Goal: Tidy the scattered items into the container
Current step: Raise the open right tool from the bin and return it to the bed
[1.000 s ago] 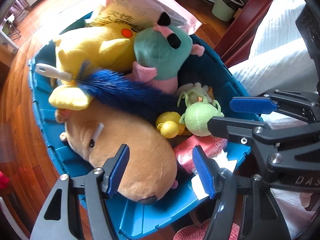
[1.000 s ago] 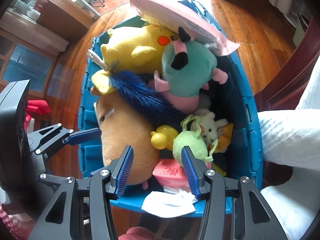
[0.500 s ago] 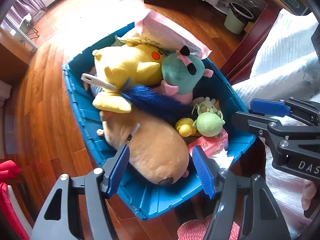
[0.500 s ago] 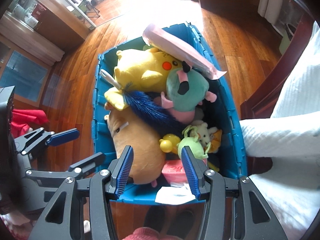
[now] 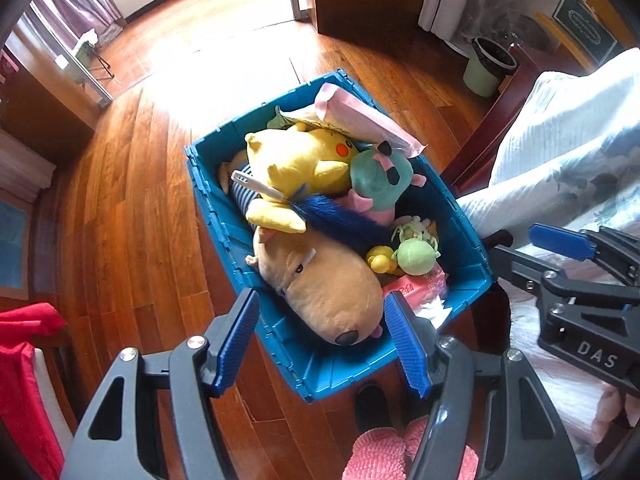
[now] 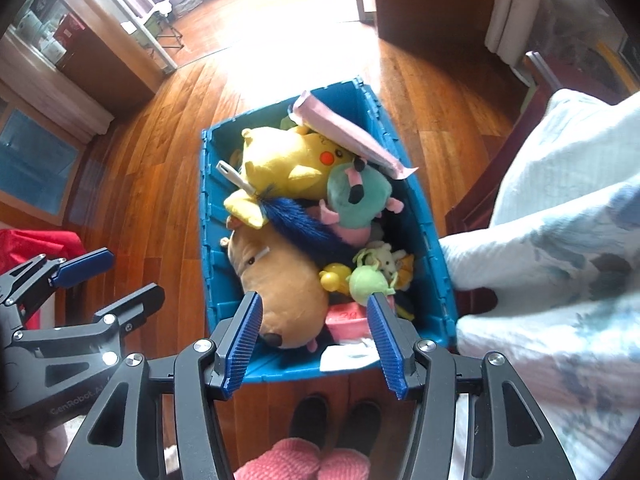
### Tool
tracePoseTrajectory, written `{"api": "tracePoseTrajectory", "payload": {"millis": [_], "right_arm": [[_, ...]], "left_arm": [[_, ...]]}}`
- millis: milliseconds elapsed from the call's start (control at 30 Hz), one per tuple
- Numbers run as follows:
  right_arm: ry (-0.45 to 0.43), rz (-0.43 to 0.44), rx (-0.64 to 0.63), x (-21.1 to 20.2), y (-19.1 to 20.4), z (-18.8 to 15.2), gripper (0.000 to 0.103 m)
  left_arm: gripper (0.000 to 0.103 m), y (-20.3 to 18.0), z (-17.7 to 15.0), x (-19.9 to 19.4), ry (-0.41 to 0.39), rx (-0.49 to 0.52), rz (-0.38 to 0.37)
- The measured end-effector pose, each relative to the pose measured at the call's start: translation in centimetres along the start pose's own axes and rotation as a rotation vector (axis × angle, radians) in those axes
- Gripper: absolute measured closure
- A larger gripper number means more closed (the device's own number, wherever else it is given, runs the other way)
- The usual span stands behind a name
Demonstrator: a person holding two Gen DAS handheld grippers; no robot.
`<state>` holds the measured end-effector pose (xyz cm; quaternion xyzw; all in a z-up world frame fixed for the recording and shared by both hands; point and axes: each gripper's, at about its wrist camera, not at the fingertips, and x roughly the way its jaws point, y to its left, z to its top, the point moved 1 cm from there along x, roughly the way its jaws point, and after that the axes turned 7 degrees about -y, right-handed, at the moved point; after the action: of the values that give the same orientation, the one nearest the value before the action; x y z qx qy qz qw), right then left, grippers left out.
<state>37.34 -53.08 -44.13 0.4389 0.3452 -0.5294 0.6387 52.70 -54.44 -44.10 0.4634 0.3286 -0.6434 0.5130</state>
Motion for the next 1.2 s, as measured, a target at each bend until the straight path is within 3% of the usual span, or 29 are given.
{"api": "tracePoseTrajectory", "payload": {"millis": [167,367,467,567,667,933,1200], "right_arm": [[-0.017,-0.047,0.006,-3.2,0.1,-0.4,0.04],[-0.027,-0.089,0.033,-7.9,0.2,-0.5,0.038],[-0.061,-0.124,0.04,-11.7,0.0,0.0,0.036],[-0.105,-0.157,0.052,-15.7,-0.4,0.4,0.023],[-0.164,-0.187,0.082,-19.8,-1.4,0.7,0.022],[-0.266,-0.276,0.192,-28.5,-5.3,-0.4,0.022],[-0.311,-0.386,0.351,-36.0,-11.8,-6.6,0.022]], "left_arm": [[0.038,-0.8,0.3,-2.3,-0.005,0.01,0.007],[0.038,-2.6,1.8,-6.9,-0.027,0.054,-0.009],[0.038,-3.6,3.0,-10.5,-0.062,0.086,-0.025],[0.038,-4.8,4.5,-14.0,-0.112,0.116,-0.035],[0.038,-6.3,5.9,-17.2,-0.163,0.142,-0.057],[0.038,-13.2,7.3,-23.6,-0.242,0.265,-0.126],[0.038,-23.5,5.5,-28.5,-0.287,0.424,-0.225]]}}
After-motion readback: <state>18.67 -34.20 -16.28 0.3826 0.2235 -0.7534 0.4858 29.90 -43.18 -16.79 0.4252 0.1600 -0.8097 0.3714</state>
